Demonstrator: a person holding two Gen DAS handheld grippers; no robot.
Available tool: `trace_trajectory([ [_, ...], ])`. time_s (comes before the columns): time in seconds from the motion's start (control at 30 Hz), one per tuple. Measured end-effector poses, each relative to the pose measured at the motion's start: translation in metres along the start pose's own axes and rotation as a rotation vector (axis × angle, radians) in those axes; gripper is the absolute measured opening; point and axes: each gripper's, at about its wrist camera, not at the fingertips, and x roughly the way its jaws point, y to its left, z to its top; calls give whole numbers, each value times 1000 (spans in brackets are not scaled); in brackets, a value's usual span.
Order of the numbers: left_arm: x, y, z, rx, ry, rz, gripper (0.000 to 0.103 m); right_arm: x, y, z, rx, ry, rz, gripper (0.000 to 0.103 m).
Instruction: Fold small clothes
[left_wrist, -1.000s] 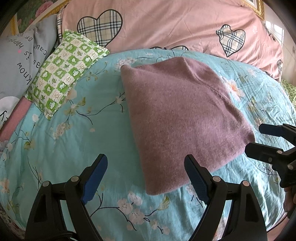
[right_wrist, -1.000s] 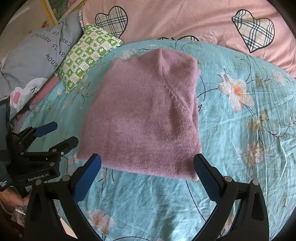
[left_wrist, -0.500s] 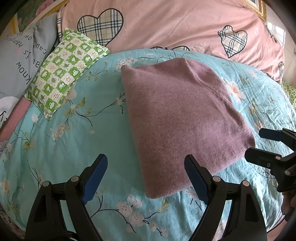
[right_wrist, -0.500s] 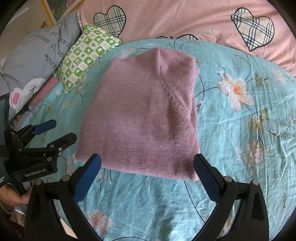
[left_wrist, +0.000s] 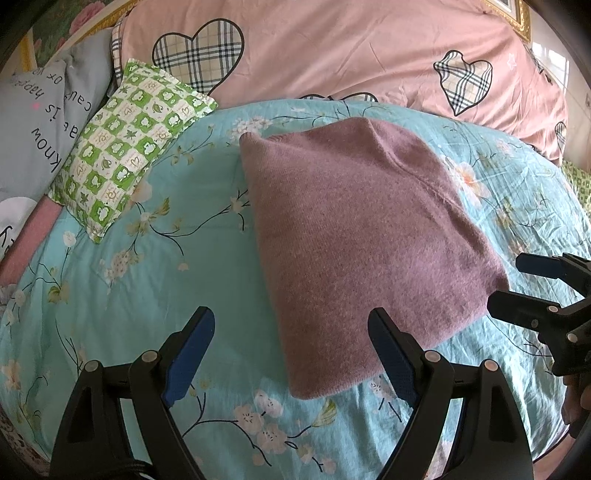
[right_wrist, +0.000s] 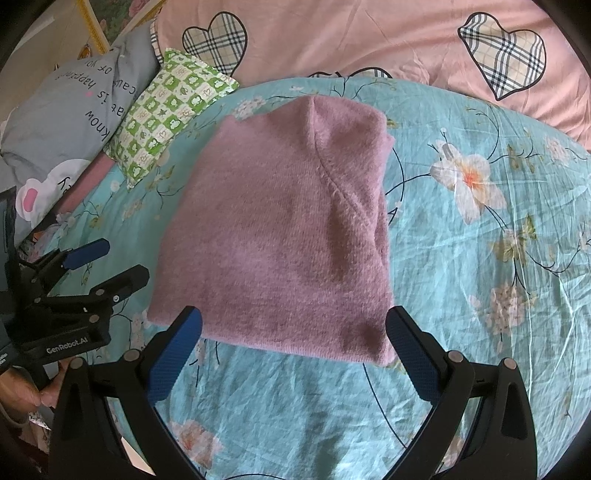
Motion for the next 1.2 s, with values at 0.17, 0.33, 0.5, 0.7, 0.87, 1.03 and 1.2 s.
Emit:
trace_trajectory([
  [0.17,1,1,0,-1,0,2,85,1,-1,1,7,2,1,100],
  [0.33,1,1,0,-1,-1,4,85,1,-2,2,11,3,1,100],
  [0.5,1,3,1,-6,-2,2,85,2,-3,3,10,1,4,100],
  [0.7,1,3,1,-4,-3,2,85,3,-3,4,10,0,6,100],
  [0.87,1,3,1,-5,-4,1,85,3,-2,4,12,1,6,100],
  [1.03,1,2,1,-3,-4,1,85,3,-3,5,9,2,7,100],
  [1.2,1,2,1,-3,-5,1,85,3,-3,5,8,1,7,100],
])
